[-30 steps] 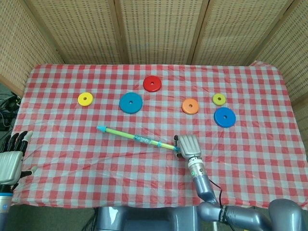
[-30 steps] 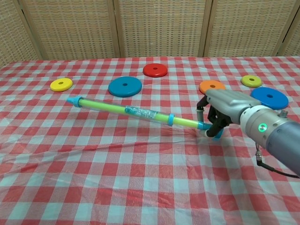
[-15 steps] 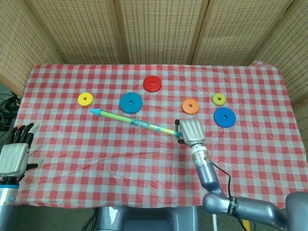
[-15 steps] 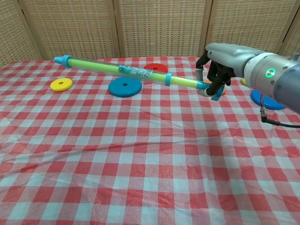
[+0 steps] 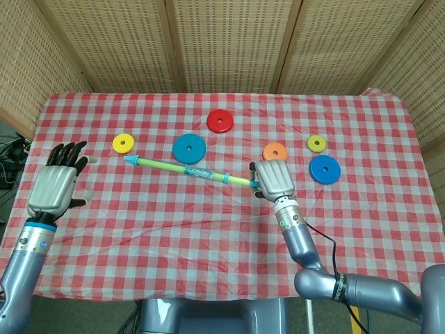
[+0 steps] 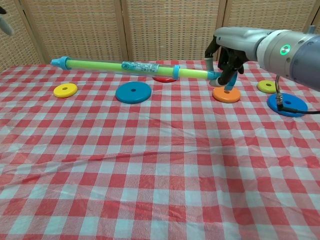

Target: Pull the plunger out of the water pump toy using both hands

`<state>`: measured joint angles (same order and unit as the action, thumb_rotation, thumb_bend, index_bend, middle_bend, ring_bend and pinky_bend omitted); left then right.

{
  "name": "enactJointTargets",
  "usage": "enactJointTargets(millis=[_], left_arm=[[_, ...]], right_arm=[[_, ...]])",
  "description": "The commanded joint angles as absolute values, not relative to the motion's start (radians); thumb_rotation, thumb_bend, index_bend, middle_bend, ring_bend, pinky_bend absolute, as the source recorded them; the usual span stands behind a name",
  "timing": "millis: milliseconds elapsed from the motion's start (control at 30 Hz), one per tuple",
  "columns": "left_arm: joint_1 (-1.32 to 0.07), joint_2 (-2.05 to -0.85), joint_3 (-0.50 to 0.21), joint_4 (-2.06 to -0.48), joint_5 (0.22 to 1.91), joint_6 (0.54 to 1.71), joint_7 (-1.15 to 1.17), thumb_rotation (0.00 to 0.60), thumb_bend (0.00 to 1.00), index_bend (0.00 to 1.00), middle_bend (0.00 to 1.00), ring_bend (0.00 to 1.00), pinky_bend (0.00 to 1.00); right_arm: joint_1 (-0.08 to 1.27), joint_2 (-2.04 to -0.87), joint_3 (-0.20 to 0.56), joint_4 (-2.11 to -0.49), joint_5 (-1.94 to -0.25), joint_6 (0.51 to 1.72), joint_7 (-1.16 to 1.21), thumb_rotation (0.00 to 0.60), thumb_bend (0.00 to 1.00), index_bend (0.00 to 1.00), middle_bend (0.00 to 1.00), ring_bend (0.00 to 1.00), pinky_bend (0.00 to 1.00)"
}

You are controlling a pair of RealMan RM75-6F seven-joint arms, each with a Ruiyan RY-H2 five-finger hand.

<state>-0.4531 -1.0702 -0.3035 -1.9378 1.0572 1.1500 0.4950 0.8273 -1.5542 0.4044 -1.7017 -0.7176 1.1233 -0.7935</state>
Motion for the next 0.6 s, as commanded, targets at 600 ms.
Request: enactJointTargets(millis=[600], left_arm=[[-0.809, -1.142, -0.364, -1.813, 0.664, 0.93, 0.61, 0.6, 0.3, 0.32, 0.0, 0.0, 0.0]], right_arm=[[0.863, -1.489, 0.359, -1.723, -0.683, 1.134, -0.751, 0.6, 0.55, 0.79, 1.0, 1.0, 0.67]])
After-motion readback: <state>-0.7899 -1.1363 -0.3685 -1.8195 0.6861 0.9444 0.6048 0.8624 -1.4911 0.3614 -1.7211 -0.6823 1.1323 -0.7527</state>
